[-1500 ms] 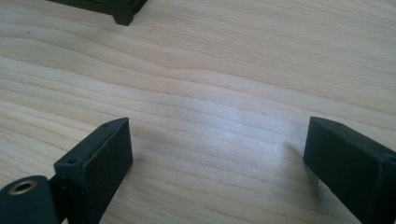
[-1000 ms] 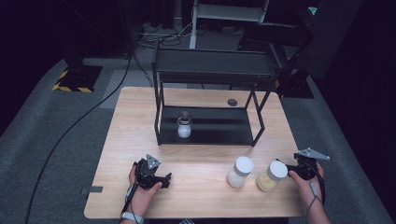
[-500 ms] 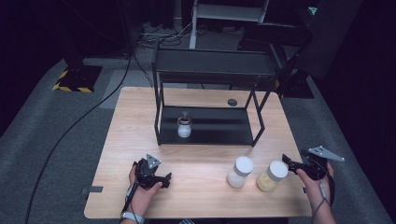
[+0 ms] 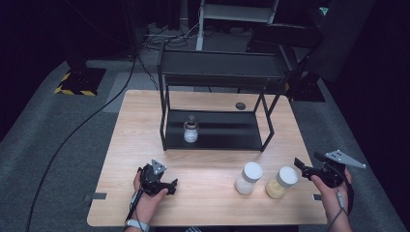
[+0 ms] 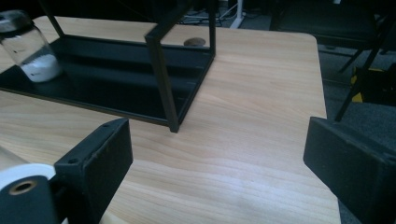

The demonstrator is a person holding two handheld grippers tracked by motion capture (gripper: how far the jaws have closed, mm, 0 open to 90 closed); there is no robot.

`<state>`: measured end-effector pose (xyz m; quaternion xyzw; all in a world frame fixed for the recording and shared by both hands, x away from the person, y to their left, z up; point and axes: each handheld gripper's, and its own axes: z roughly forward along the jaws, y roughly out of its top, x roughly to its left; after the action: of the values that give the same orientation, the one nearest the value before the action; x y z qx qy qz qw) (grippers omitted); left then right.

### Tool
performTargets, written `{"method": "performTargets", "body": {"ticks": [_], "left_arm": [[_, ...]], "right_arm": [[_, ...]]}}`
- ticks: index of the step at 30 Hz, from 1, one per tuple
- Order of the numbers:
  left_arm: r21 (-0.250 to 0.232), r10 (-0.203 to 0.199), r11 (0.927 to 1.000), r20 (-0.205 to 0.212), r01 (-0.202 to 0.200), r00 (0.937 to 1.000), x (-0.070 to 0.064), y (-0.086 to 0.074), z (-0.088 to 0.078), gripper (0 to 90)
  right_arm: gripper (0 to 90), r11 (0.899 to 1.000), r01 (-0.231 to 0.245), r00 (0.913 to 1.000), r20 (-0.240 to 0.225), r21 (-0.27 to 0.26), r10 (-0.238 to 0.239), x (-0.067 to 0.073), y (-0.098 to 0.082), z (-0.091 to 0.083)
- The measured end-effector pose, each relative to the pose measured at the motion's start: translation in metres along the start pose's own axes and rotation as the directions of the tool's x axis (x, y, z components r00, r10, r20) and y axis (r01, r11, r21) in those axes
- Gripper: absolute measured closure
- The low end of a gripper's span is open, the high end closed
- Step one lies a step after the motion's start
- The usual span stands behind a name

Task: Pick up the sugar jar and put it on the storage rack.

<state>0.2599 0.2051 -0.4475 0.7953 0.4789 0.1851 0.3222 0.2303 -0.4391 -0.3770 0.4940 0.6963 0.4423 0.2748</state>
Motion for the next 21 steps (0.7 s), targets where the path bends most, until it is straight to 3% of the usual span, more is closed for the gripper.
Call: {"method": "performTargets", "body": {"ticks": [12,21], "left_arm": [[-0.001,0.001,1.0000,0.000,-0.001,1.0000,0.000,0.000,0.000,0.5],[0.000,0.001,1.0000,0.000,-0.001,1.0000,0.000,0.000,0.000,0.5]], "right_arm": [[9.0,0.998,0.003,0.9998,-0.020,-0.058,-0.005,0.024,0.010,-0.015],[8.6,0.997,0.020,0.9990,-0.039,-0.074,-0.023,0.046,0.018,-0.021]]}}
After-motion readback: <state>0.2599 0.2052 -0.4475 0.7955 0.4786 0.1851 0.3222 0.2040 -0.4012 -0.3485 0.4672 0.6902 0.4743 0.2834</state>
